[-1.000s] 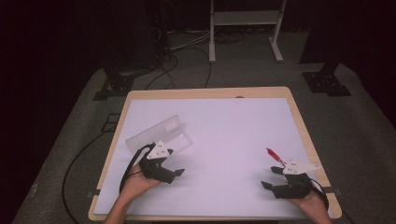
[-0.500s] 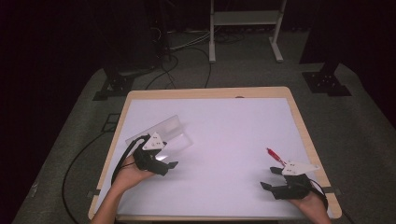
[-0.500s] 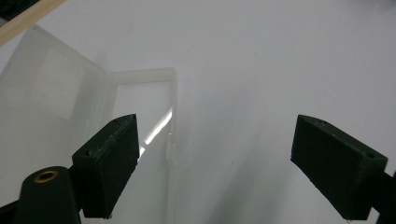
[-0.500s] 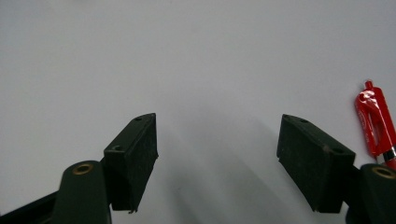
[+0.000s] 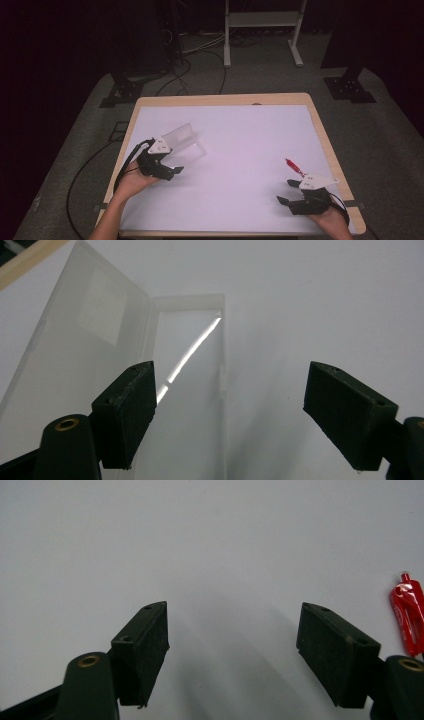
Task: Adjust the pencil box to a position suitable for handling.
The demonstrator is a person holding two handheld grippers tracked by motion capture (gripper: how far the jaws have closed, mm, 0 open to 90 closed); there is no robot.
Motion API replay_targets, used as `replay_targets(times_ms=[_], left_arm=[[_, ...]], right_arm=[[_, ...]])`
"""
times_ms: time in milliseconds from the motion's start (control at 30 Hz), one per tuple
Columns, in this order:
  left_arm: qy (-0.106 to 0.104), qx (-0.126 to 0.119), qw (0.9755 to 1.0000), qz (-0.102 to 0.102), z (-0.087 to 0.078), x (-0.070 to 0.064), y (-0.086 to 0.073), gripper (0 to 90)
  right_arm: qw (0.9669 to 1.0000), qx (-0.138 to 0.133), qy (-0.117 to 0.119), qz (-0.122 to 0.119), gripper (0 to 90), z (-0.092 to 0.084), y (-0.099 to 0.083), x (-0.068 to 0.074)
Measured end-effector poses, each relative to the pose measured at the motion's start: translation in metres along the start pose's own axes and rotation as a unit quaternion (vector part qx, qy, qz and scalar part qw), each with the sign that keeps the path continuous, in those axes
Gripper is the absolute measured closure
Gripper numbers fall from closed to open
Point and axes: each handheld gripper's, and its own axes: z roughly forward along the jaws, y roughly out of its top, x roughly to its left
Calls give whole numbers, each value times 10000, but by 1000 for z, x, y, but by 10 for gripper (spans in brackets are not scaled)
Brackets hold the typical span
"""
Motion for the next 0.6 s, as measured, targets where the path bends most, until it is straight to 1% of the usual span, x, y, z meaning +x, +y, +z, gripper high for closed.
replay_targets(times_ms=[67,167,267,300,333,367,400,433,533,567,600], left_arm=[[4,73,10000,-19,3,1,-1,229],[-3,226,9997,-40,9,4,-2,282],[-16,424,9991,45,16,4,-3,311],[-16,424,9991,45,16,4,-3,323],[-34,507,9987,100,19,4,-3,323],[-52,545,9984,124,21,3,-3,351],[-81,580,9982,139,23,3,-4,351],[-82,649,9977,167,26,3,-4,386],[-95,711,9973,157,29,3,-4,434],[-80,736,9971,168,31,3,-4,434],[-75,808,9965,176,33,3,-5,468]], right_arm=[[10000,1,3,-20,281,0,0,0],[10000,-6,0,-15,281,0,0,1],[10000,-27,-2,-4,280,-1,0,1],[10000,-27,-2,-4,280,-1,0,1],[10000,-33,1,-1,280,-1,0,1],[10000,-36,-1,-10,279,-1,0,0],[10000,-36,-1,-10,279,-1,0,0],[10000,-41,-6,-40,280,-1,0,0],[10000,-47,-9,-47,280,-2,0,0],[10000,-51,-8,-48,279,-2,0,0],[10000,-45,-10,-63,279,-2,0,0]])
